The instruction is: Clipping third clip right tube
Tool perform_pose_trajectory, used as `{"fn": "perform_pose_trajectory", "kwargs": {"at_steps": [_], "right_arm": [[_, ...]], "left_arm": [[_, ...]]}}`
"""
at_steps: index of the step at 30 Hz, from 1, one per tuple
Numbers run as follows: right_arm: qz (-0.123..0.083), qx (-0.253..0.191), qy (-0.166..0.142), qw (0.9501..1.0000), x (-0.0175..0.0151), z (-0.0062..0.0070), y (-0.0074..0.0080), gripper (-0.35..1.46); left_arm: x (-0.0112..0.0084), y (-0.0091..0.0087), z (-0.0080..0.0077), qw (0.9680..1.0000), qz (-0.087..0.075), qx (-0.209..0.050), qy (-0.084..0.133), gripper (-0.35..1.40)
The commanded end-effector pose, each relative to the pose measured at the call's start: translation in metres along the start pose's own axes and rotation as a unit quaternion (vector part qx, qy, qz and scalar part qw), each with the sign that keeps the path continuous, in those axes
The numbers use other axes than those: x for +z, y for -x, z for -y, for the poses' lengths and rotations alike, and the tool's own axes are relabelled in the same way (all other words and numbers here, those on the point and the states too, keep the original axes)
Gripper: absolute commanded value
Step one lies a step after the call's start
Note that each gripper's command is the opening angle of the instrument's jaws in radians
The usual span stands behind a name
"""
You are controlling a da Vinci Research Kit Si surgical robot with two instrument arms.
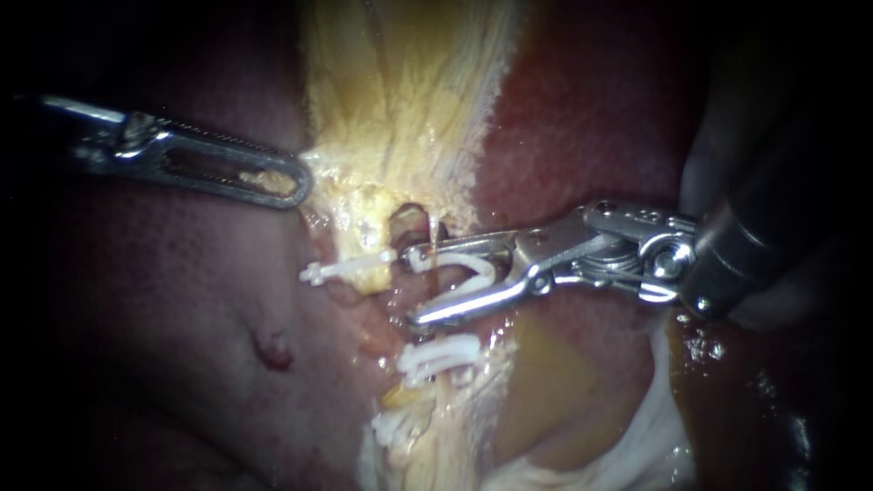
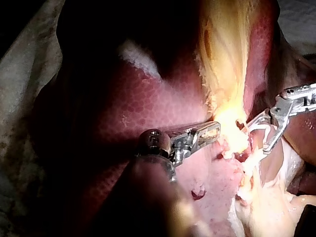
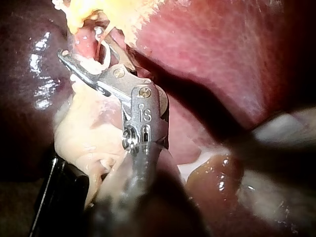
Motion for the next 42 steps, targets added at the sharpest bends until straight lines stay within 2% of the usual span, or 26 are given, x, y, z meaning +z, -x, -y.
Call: {"fn": "perform_pose_trajectory", "kwargs": {"at_steps": [1, 7, 10, 16, 24, 31, 42], "right_arm": [[-0.003, 0.003, -0.002, 1.0, 0.0, 0.0, 0.0, 0.5], [-0.013, 0.011, -0.005, 0.9998, 0.0001, 0.0002, -0.0001, 0.5], [-0.027, 0.021, -0.016, 0.9993, 0.0002, 0.0004, -0.0002, 0.5], [-0.037, 0.029, -0.039, 0.9982, 0.0004, 0.001, -0.0005, 0.5], [-0.051, 0.034, -0.066, 0.9959, 0.0006, 0.0032, -0.0018, 0.5], [-0.058, 0.036, -0.074, 0.9949, 0.0005, 0.0048, -0.0031, 0.5], [-0.058, 0.036, -0.075, 0.9949, 0.0002, 0.0045, -0.0031, 0.48]], "left_arm": [[0.0, 0.0, 0.0, 1.0, 0.0, 0.0, 0.0, -0.35], [0.0, 0.0, 0.0, 1.0, 0.0, 0.0, 0.0, -0.35], [0.0, 0.0, -0.0001, 1.0, 0.0, 0.0, 0.0, -0.35], [0.0, 0.0, -0.0001, 1.0, 0.0, 0.0, 0.0, -0.35], [0.0001, 0.0, -0.0002, 1.0, 0.0, 0.0, -0.001, -0.35], [0.0001, 0.0, -0.0003, 1.0, 0.0, 0.001, -0.001, -0.35], [0.0001, 0.0, -0.0003, 1.0, 0.0, 0.001, -0.001, -0.35]]}}
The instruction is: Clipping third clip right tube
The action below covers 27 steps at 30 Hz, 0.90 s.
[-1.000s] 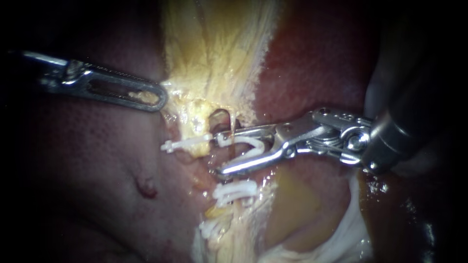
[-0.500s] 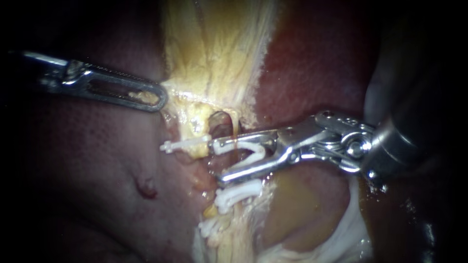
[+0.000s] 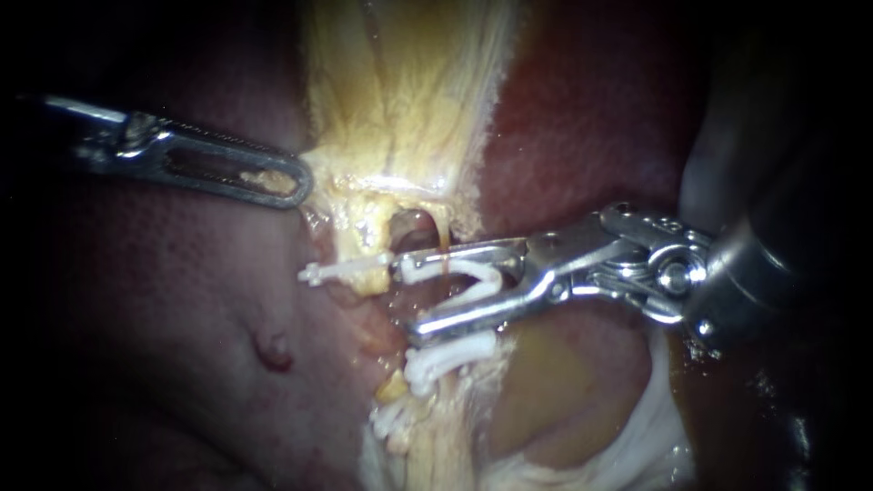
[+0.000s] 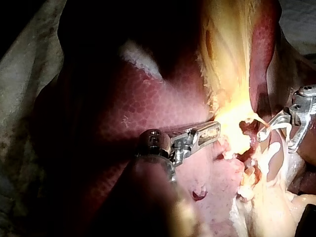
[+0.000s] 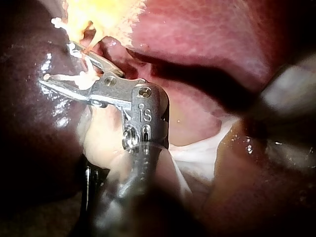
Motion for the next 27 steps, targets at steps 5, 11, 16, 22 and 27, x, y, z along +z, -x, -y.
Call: {"fn": "perform_pose_trajectory", "kwargs": {"at_steps": [5, 11, 16, 22, 27], "right_arm": [[0.002, 0.006, -0.004, 1.0, -0.0008, -0.0003, 0.0003, 0.35], [0.006, 0.012, -0.013, 0.9998, -0.0017, -0.0007, 0.0005, 0.02], [0.007, 0.011, -0.014, 0.9998, -0.0019, -0.0008, 0.0006, -0.19], [0.004, 0.025, -0.012, 0.9996, -0.0021, -0.0009, 0.0011, -0.35], [0.007, 0.027, -0.01, 0.9996, -0.0022, -0.0011, 0.0016, -0.35]], "left_arm": [[0.0001, 0.0, 0.0, 1.0, 0.0, 0.0, 0.0, -0.35], [0.0002, -0.0001, -0.0001, 1.0, 0.0, 0.0, 0.0, -0.35], [0.0003, -0.0001, -0.0001, 1.0, 0.0, 0.0, 0.001, -0.35], [0.0003, -0.0001, -0.0001, 1.0, 0.001, 0.0, 0.001, -0.35], [0.0003, -0.0001, -0.0001, 1.0, 0.001, 0.0, 0.001, -0.35]]}}
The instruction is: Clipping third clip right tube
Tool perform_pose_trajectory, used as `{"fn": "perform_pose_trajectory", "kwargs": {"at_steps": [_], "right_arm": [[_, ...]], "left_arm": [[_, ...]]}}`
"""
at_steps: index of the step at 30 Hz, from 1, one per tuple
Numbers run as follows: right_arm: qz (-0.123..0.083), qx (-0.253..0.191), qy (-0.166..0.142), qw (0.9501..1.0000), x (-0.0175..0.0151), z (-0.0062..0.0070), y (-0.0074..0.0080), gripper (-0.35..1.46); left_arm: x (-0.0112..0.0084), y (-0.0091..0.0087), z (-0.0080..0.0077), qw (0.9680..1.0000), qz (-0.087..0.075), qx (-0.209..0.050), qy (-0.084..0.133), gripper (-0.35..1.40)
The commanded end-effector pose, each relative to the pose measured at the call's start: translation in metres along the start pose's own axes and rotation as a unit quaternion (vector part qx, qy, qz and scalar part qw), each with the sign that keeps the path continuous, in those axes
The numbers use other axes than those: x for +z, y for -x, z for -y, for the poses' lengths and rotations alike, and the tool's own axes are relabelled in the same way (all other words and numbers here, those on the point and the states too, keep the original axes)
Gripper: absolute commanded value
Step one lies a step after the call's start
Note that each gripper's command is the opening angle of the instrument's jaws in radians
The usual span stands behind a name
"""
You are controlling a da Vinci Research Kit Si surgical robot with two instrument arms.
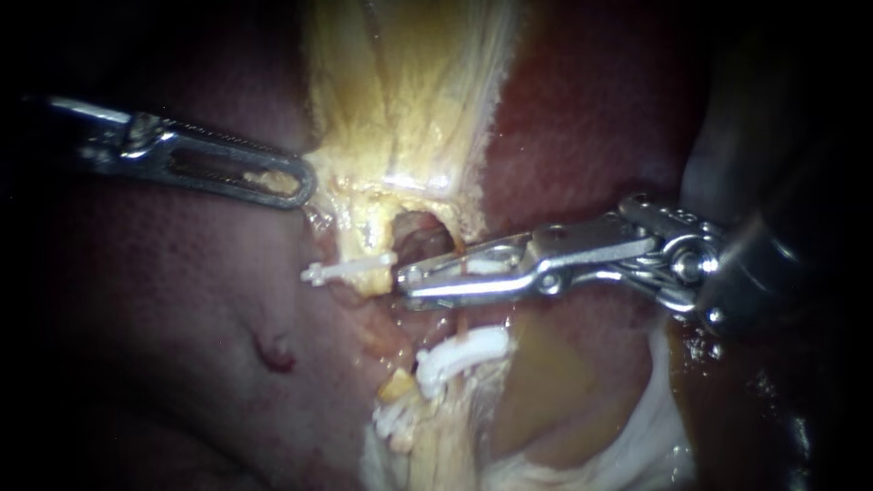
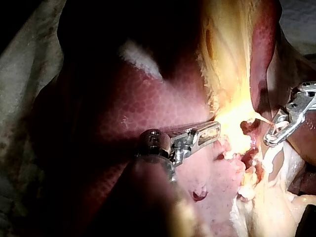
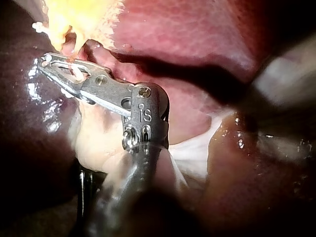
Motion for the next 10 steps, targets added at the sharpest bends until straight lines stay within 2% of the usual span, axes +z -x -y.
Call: {"fn": "perform_pose_trajectory", "kwargs": {"at_steps": [1, 10], "right_arm": [[0.002, 0.0, 0.001, 1.0, -0.0001, 0.0, 0.0, -0.35], [0.003, 0.0, 0.001, 1.0, -0.0004, -0.0003, 0.0, -0.35]], "left_arm": [[0.0, 0.0, 0.0, 1.0, 0.0, 0.0, 0.0, -0.35], [0.0, 0.0, 0.0, 1.0, 0.0, 0.0, 0.0, -0.35]]}}
